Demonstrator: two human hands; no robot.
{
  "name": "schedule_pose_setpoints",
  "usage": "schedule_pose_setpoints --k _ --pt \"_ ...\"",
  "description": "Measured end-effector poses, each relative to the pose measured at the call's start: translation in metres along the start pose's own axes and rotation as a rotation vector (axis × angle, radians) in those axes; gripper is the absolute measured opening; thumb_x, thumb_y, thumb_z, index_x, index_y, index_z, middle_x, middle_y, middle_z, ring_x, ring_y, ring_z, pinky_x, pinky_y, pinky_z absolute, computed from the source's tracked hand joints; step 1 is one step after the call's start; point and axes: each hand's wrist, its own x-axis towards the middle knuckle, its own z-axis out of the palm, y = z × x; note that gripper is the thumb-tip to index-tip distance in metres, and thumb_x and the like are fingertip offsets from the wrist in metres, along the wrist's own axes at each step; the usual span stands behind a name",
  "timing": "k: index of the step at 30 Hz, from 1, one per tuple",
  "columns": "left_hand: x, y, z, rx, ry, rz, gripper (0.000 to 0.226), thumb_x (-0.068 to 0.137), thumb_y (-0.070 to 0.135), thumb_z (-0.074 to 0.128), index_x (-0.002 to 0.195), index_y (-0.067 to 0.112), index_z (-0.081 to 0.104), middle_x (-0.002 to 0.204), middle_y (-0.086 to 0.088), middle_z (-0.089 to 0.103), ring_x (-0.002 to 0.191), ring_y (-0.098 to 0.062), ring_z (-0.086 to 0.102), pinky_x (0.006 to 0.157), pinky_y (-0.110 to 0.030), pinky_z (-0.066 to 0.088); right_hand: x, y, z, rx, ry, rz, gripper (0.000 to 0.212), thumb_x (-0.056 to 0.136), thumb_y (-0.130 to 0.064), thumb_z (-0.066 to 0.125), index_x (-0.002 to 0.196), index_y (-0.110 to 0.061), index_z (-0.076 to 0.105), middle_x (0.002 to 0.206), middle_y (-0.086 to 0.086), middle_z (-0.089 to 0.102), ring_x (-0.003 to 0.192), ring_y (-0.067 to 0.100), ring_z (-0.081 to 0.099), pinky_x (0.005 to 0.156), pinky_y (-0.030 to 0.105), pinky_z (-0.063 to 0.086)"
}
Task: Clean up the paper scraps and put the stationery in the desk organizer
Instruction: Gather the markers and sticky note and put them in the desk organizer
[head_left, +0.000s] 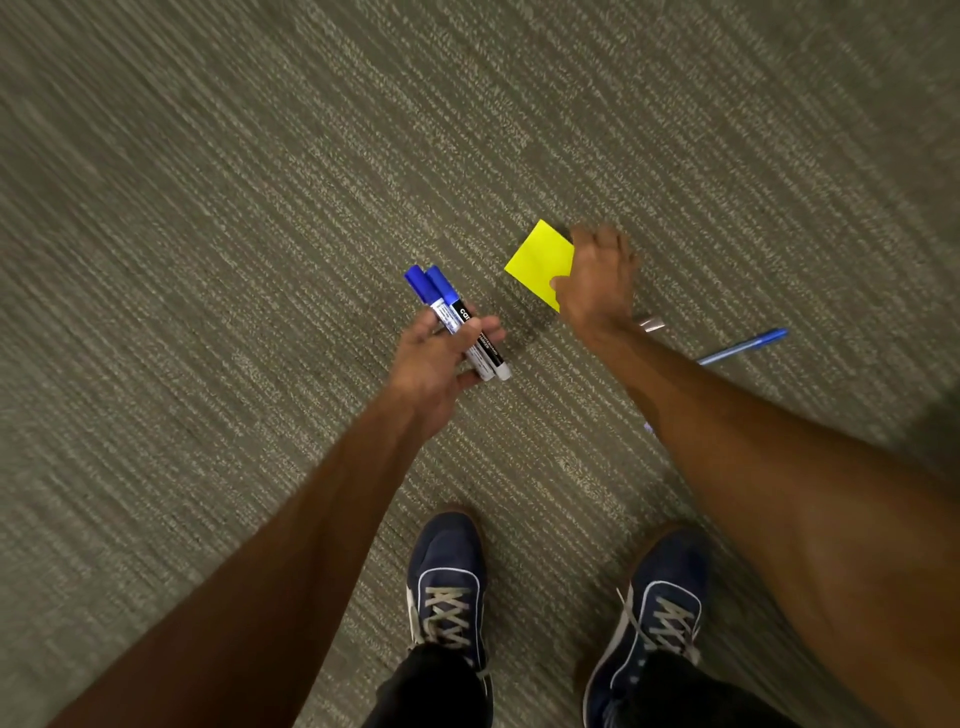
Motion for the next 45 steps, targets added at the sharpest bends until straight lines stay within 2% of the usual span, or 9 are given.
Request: schedule_pose_setpoints --k 5,7,10,18,22,27,32,38,45 --pt "-0.016 0.008 0.004 0.015 0.002 -0.002 0.019 0.098 0.007 0.058 0.116 0.012 0.056 0.117 -0.014 0.073 0.109 -0.027 0.071 0.083 -0.049 0.058 -0.001 0.001 -0.015 0.153 -0.067 0.099 0.030 0.079 -0.018 0.076 0.106 -0.012 0.064 0.121 0.016 0.063 0.120 0.036 0.052 0.095 0.046 0.043" --pt "-0.028 0.015 0.008 0.022 0.001 0.002 0.019 0.098 0.007 0.058 0.115 0.013 0.056 0.118 -0.015 0.073 0.109 -0.027 0.071 0.082 -0.047 0.058 -0.008 -0.001 -0.028 0.226 -0.091 0.123 0.012 0.083 -0.024 0.072 0.091 -0.019 0.064 0.106 0.012 0.069 0.111 0.034 0.058 0.092 0.046 0.044" --pt "-0.052 0.028 0.016 0.031 -0.014 0.005 0.020 0.098 0.007 0.058 0.116 0.013 0.054 0.119 -0.016 0.072 0.111 -0.029 0.070 0.088 -0.051 0.056 -0.025 -0.003 -0.053 0.383 -0.119 0.119 0.016 0.080 -0.029 0.070 0.076 -0.020 0.056 0.080 0.006 0.065 0.086 0.031 0.064 0.079 0.047 0.050" --pt "-0.154 0.092 0.053 0.091 -0.080 0.052 0.017 0.097 0.009 0.060 0.112 0.012 0.053 0.118 -0.016 0.072 0.108 -0.029 0.071 0.086 -0.048 0.057 -0.105 -0.030 -0.183 1.051 -0.158 0.254 0.009 0.092 -0.009 0.068 0.089 -0.010 0.060 0.071 0.005 0.062 0.046 0.004 0.053 0.038 0.021 0.044" --pt "-0.224 0.139 0.080 0.172 -0.141 0.105 0.019 0.096 0.012 0.062 0.113 0.014 0.053 0.117 -0.014 0.073 0.105 -0.027 0.073 0.080 -0.043 0.060 -0.158 -0.041 -0.273 1.293 -0.131 0.313 0.017 0.093 -0.006 0.065 0.109 0.000 0.061 0.083 0.011 0.066 0.055 0.010 0.061 0.041 0.026 0.053" --pt "-0.328 0.201 0.117 0.270 -0.244 0.121 0.020 0.097 0.011 0.061 0.115 0.013 0.056 0.114 -0.011 0.075 0.104 -0.023 0.073 0.071 -0.037 0.060 -0.224 -0.048 -0.399 1.371 -0.097 0.337 0.032 0.096 0.005 0.055 0.128 0.006 0.053 0.095 0.010 0.068 0.074 0.019 0.068 0.055 0.030 0.061" --pt "-0.435 0.251 0.161 0.356 -0.347 0.162 0.025 0.097 0.012 0.061 0.121 0.011 0.055 0.115 -0.011 0.075 0.106 -0.025 0.073 0.081 -0.042 0.059 -0.290 -0.059 -0.525 1.444 0.000 0.325 0.033 0.094 0.012 0.053 0.124 -0.001 0.052 0.095 0.009 0.070 0.066 0.014 0.072 0.053 0.029 0.059" --pt "-0.557 0.284 0.217 0.432 -0.470 0.214 0.016 0.096 0.014 0.063 0.111 0.017 0.059 0.110 -0.007 0.076 0.099 -0.023 0.075 0.070 -0.034 0.058 -0.378 -0.067 -0.634 1.473 0.164 0.337 0.027 0.092 0.011 0.056 0.103 -0.013 0.057 0.085 0.005 0.072 0.064 0.014 0.071 0.053 0.030 0.059" --pt "-0.686 0.290 0.276 0.552 -0.577 0.214 0.015 0.092 0.013 0.068 0.105 0.019 0.064 0.104 -0.007 0.078 0.089 -0.019 0.077 0.069 -0.034 0.057 -0.493 -0.061 -0.723 1.518 0.423 0.398 0.029 0.091 0.008 0.060 0.117 -0.004 0.062 0.089 0.013 0.069 0.070 0.020 0.069 0.056 0.033 0.059"
